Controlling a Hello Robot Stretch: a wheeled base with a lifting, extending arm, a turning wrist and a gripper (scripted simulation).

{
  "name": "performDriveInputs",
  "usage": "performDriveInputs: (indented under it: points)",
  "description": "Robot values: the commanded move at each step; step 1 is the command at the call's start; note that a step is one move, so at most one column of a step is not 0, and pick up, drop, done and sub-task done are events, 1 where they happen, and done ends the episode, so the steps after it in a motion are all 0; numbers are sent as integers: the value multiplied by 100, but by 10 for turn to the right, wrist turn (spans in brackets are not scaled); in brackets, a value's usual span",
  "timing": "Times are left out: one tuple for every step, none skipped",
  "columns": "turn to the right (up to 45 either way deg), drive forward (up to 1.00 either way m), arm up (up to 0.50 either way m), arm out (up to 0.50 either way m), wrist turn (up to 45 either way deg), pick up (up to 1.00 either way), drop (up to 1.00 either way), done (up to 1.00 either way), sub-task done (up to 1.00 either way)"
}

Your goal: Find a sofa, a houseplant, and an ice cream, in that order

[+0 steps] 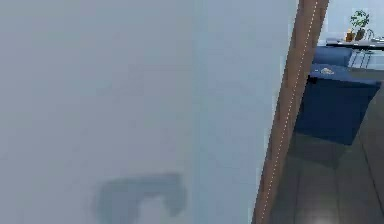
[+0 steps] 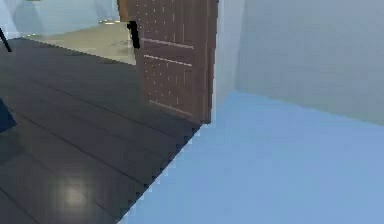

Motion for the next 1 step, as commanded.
performDriveInputs:
  points:
    - [450, 0, 0, 0, 0, 0, 0, 0, 0]
